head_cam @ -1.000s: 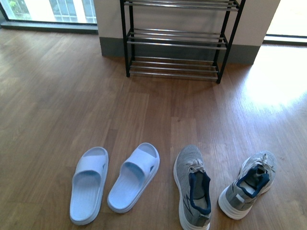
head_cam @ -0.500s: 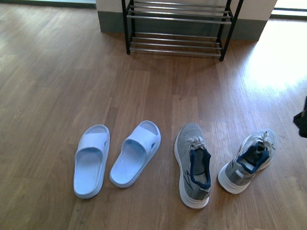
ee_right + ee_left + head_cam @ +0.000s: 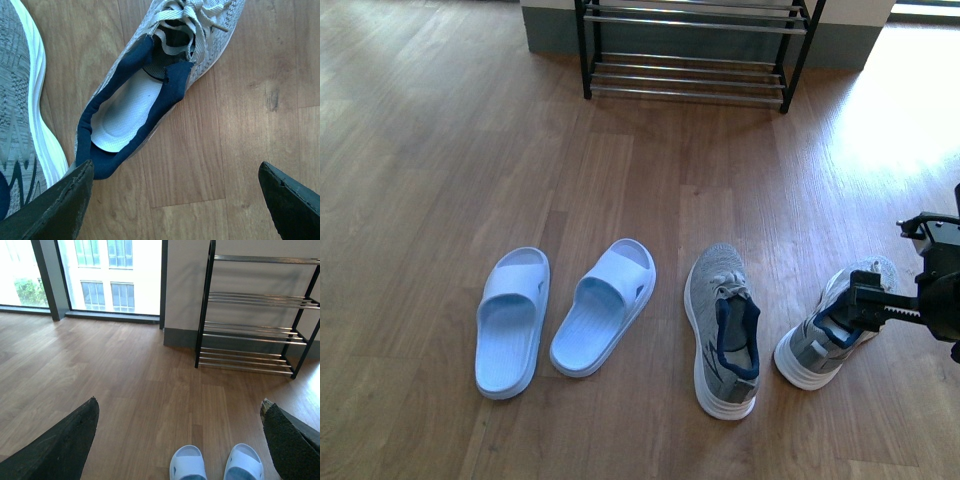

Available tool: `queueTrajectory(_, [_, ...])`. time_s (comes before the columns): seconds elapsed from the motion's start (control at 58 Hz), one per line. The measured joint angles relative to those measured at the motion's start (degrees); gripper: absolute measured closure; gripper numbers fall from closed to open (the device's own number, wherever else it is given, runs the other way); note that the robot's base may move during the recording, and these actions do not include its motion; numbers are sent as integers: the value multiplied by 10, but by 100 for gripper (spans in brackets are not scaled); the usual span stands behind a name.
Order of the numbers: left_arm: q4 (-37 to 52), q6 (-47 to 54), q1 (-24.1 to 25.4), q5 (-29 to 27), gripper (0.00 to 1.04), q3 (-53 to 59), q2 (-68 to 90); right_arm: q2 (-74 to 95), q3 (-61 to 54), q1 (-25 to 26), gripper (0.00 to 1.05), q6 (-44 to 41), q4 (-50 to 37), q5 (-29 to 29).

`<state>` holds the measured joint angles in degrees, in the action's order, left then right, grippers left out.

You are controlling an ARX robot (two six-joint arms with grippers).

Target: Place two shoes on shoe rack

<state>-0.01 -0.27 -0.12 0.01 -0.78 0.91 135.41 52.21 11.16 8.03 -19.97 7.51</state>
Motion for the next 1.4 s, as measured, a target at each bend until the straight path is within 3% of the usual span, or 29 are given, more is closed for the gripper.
queueTrajectory(0.362, [0, 0, 0, 0, 9, 0, 0, 98, 110, 7, 9, 19, 47, -2])
queueTrajectory(1.224, [0, 0, 0, 0, 9, 0, 0, 223, 227, 40, 9, 71, 77, -47])
queueTrajectory(1.396, [0, 0, 0, 0, 9, 0, 0, 233, 230, 41, 40, 75, 69, -64])
